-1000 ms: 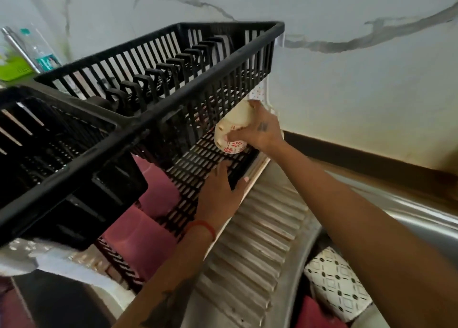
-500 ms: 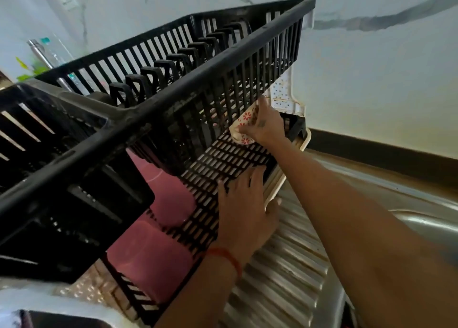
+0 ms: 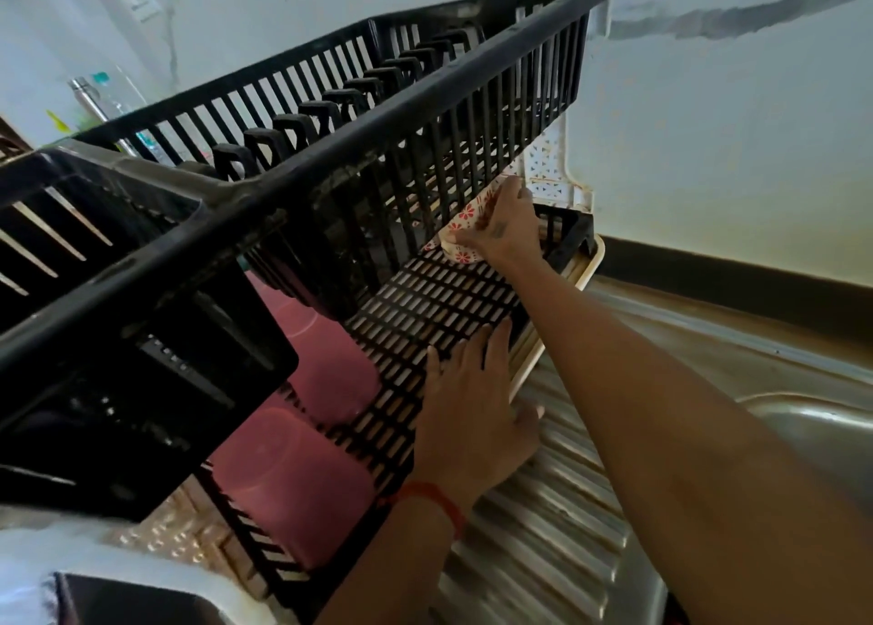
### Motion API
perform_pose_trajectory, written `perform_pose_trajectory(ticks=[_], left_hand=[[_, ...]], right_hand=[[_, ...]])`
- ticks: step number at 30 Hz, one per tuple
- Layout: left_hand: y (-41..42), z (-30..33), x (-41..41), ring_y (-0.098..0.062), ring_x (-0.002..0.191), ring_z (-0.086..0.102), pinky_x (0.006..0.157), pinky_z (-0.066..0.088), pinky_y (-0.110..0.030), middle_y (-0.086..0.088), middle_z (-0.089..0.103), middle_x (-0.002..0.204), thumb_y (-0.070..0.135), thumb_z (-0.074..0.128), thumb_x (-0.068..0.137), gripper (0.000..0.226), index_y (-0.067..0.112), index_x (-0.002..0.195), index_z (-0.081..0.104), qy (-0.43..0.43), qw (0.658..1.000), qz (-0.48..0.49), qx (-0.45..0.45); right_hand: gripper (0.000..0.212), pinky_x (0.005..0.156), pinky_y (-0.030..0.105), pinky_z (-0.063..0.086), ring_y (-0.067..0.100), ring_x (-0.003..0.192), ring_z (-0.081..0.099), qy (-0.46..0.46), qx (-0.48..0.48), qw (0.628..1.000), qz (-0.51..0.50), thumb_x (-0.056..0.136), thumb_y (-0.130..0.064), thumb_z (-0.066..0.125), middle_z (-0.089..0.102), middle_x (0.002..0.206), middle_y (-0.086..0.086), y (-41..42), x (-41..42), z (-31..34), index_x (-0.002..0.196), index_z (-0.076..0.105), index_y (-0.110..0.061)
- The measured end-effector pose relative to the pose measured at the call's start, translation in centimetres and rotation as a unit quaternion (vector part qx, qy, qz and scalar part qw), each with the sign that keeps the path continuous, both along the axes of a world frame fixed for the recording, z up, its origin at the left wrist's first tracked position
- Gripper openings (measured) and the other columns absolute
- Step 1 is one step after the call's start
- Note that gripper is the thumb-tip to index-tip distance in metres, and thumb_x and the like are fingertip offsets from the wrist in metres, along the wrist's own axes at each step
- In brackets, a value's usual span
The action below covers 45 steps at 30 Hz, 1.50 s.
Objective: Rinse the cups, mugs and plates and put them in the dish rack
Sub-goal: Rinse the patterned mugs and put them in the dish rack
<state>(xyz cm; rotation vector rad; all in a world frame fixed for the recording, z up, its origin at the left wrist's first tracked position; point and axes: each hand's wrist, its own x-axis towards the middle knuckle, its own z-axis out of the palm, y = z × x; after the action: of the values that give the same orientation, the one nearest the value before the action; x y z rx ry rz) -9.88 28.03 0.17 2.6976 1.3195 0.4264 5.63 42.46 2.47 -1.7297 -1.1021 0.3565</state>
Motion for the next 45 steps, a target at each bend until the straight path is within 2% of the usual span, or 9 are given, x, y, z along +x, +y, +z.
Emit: perform_pose_trajectory(ticks=[4,8,15,19,23,31,37,41,45], left_hand=[[0.0,-0.2,0.1,-0.018,0.142,0.024,0.117,0.003,-0.048,0.001,0.022,0.156,0.044,0.061,0.083,0.091,0.021,0.152,0.007,0.012,1.0,-0.009,-0.014],[0.4,-0.1,0.2,-0.02,0.143,0.021,0.117,0.004,-0.05,0.002,0.017,0.158,0.047,0.06,0.082,0.094,0.024,0.152,0.002,0.022,0.999,-0.007,-0.032],[-0.9,1.5,0.0,-0.028,0.147,0.009,0.116,0.002,-0.058,-0.004,0.005,0.161,0.058,0.054,0.084,0.092,0.026,0.153,0.002,0.128,0.991,-0.021,0.03],[-4.8,2.0,0.3,-0.03,0.148,-0.004,0.112,-0.013,-0.055,-0.004,-0.001,0.162,0.063,0.048,0.087,0.088,0.024,0.154,0.006,0.085,0.996,-0.023,-0.012],[-12.4,1.0,1.1,-0.023,0.149,-0.003,0.115,-0.01,-0.048,-0.002,0.002,0.162,0.059,0.043,0.091,0.079,0.024,0.153,0.008,0.031,0.992,-0.109,-0.048],[-18.7,-2.6,-0.7,-0.026,0.138,-0.032,0.108,-0.025,-0.043,-0.009,-0.023,0.157,0.057,0.053,0.087,0.097,0.02,0.153,-0.009,0.168,0.976,-0.109,-0.09],[-18.5,-3.0,-0.4,-0.032,0.131,-0.039,0.107,-0.024,-0.049,-0.009,-0.04,0.145,0.066,0.059,0.077,0.105,0.03,0.153,-0.004,0.235,0.962,-0.126,-0.06],[-18.7,-3.1,-0.3,-0.039,0.14,-0.029,0.107,-0.023,-0.052,-0.013,-0.035,0.15,0.065,0.062,0.074,0.101,0.034,0.153,0.007,0.268,0.955,-0.12,-0.041],[-18.7,-3.2,-0.1,-0.041,0.14,-0.027,0.108,-0.022,-0.054,-0.015,-0.029,0.155,0.068,0.061,0.072,0.099,0.036,0.152,0.012,0.283,0.952,-0.115,-0.027]], right_hand=[[0.065,0.096,0.034,0.045,0.027,0.118,0.047,-0.003,-0.016,1.0,0.004,0.073,-0.015,0.079,0.046,0.127,0.015,-1.0,-0.6,0.6,0.123,0.039,-0.007],[0.052,0.088,0.03,0.041,0.03,0.114,0.049,-0.085,-0.041,0.995,0.016,0.082,-0.022,0.069,0.048,0.127,0.016,-4.7,-0.4,1.5,0.127,0.048,-0.005],[0.028,0.08,0.031,0.042,0.031,0.093,0.06,-0.183,0.077,0.979,0.048,0.076,0.001,0.069,0.063,0.103,0.016,-20.2,-0.3,0.9,0.104,0.066,-0.001],[0.029,0.082,0.024,0.039,0.029,0.098,0.06,-0.18,0.04,0.983,0.001,0.077,0.0,0.071,0.063,0.104,0.014,-28.4,1.3,-0.4,0.106,0.067,-0.005],[0.031,0.085,0.021,0.039,0.025,0.103,0.057,-0.151,-0.03,0.988,-0.001,0.081,-0.005,0.07,0.06,0.113,0.01,-35.1,3.2,-2.6,0.111,0.065,-0.009],[0.07,0.1,0.03,0.03,0.028,0.127,0.04,-0.079,-0.264,0.961,-0.024,0.08,-0.035,0.074,0.043,0.137,0.015,-39.7,3.1,-8.0,0.137,0.043,-0.009],[0.071,0.108,0.028,0.026,0.026,0.135,0.03,-0.123,-0.292,0.948,-0.007,0.084,-0.04,0.067,0.036,0.145,0.013,-40.4,2.3,-9.2,0.142,0.038,-0.01],[0.073,0.113,0.032,0.021,0.028,0.142,0.02,-0.1,-0.31,0.945,-0.017,0.085,-0.046,0.065,0.024,0.153,0.014,-40.8,2.0,-9.6,0.146,0.034,-0.018],[0.079,0.106,0.035,0.029,0.032,0.132,0.034,-0.036,-0.338,0.939,-0.053,0.075,-0.059,0.069,0.044,0.141,0.014,-41.0,2.9,-9.6,0.142,0.04,-0.028]])
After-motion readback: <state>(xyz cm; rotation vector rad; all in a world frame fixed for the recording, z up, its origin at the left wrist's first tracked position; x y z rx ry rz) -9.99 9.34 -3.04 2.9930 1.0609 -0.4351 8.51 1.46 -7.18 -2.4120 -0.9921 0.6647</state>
